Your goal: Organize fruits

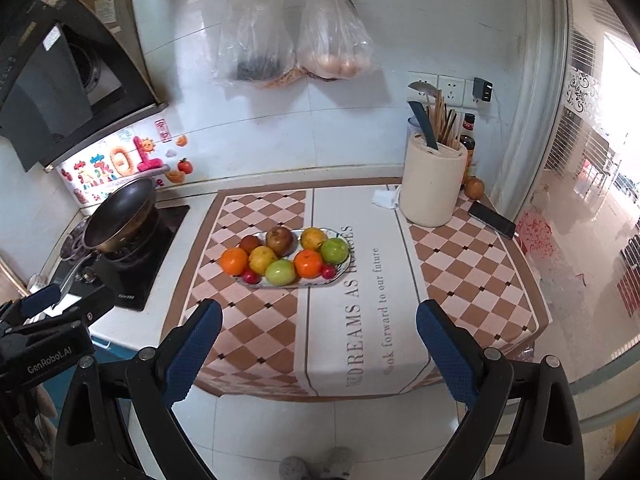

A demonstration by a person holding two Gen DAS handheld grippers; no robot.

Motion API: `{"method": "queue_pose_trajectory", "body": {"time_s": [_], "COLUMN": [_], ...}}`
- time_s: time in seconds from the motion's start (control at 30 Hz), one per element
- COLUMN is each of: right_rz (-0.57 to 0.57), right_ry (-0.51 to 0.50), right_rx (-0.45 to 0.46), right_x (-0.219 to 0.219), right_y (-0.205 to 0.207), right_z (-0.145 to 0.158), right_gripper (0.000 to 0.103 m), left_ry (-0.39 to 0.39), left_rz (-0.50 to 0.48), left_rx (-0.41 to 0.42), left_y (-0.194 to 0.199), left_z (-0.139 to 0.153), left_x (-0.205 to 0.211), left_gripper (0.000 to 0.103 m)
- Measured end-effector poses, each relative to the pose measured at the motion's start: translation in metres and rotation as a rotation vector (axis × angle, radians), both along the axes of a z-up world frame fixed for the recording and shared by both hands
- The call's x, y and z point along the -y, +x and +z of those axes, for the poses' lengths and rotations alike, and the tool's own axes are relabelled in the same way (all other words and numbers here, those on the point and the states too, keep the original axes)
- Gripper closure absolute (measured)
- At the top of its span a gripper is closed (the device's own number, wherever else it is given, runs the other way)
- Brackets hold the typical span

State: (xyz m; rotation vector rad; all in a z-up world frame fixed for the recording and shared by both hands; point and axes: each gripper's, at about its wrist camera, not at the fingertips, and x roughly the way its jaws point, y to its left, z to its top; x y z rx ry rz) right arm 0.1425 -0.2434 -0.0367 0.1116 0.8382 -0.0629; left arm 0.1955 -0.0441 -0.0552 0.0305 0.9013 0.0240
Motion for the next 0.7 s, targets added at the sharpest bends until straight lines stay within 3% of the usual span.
{"method": "queue_pose_trajectory", "body": {"time_s": [0.6,0.7], "right_rz": [0.006,0.001], "right_ry": [-0.018,-0.014], "right_rx": [-0.082,-0.093], "right_x": [0.005,0.007], "right_y": [0.068,0.072], "right_z": [-0.052,-0.059], "right_gripper": [0.003,0.003], "left_ry": [0.036,0.033], "left_rz": [0.006,0.003], "left_rx": [-0.030,-0.037], "left_y": [0.045,0.047], "left_z": [-0.028,-0.031], "left_x": [0.015,0.016], "left_gripper": [0.008,0.000]}}
